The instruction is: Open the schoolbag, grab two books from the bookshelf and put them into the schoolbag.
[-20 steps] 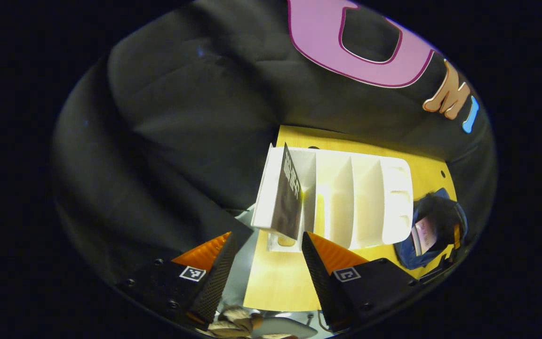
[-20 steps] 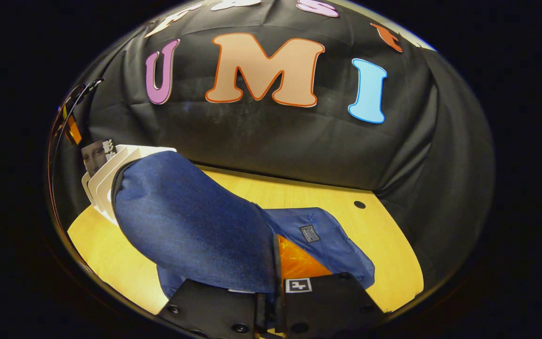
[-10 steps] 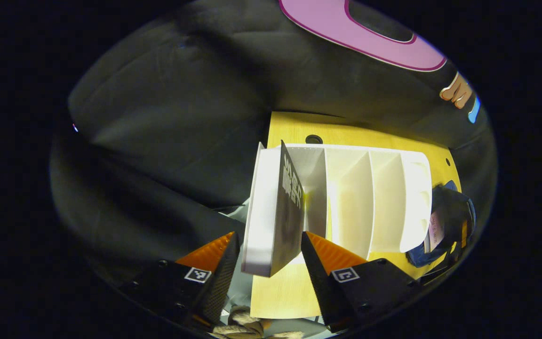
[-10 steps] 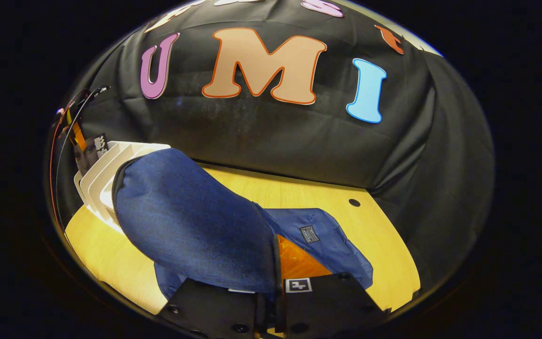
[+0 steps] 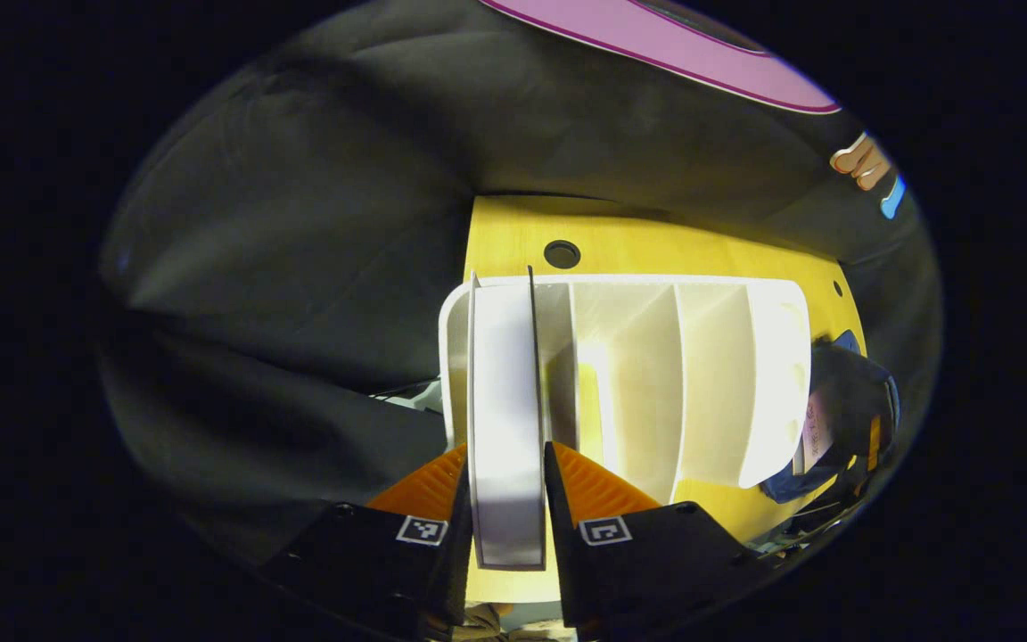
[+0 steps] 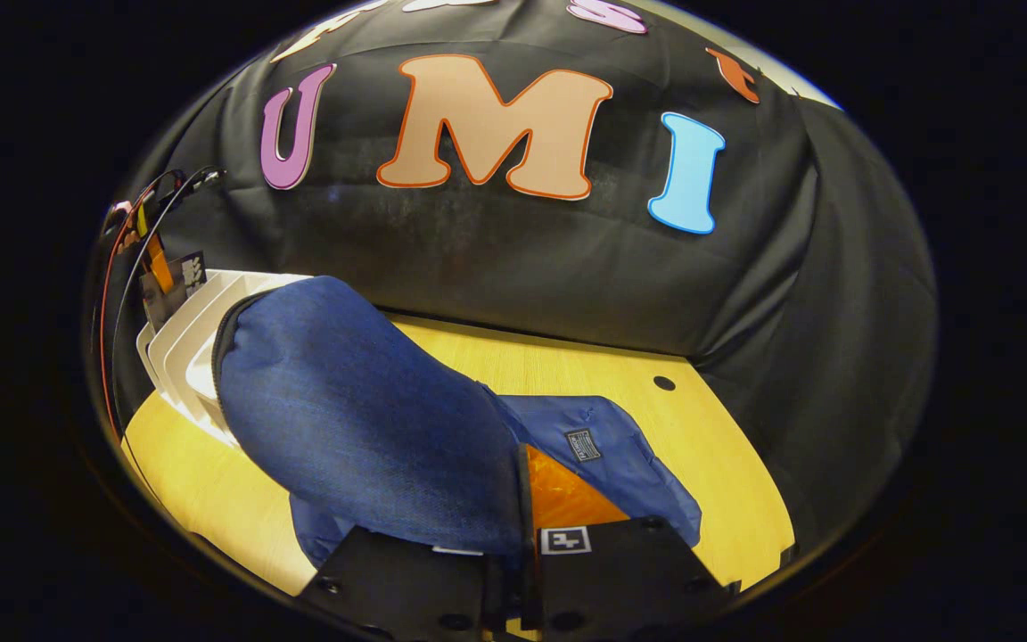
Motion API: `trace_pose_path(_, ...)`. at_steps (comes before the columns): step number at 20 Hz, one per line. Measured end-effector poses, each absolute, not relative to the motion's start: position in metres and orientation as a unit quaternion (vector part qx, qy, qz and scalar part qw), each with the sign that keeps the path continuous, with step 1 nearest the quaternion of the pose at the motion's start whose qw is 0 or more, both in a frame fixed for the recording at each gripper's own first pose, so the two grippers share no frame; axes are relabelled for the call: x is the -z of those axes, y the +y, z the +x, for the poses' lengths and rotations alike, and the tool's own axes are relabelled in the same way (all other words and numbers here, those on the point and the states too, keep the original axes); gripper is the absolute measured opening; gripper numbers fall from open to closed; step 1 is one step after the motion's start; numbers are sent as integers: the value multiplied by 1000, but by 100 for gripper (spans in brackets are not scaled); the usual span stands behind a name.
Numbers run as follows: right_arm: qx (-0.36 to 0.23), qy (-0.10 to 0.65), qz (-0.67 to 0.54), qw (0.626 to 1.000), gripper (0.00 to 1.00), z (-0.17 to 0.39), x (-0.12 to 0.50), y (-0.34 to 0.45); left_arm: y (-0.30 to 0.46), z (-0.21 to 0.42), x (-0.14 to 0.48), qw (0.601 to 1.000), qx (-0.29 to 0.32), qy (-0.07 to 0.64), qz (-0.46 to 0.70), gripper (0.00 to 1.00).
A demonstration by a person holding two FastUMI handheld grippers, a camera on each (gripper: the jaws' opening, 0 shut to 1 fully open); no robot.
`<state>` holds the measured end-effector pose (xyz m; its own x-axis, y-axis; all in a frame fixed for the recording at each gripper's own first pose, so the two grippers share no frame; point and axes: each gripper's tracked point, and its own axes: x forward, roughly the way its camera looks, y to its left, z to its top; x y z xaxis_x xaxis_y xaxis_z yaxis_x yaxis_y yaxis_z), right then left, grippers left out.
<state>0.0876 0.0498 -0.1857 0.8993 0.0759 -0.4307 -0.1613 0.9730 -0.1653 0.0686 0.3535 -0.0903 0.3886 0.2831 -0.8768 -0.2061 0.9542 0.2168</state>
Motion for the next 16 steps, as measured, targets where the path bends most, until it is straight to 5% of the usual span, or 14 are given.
trace_pose_path(16,-60,217,-91,970,8,86,185,48,353,82,127,809,-165,564,7,37)
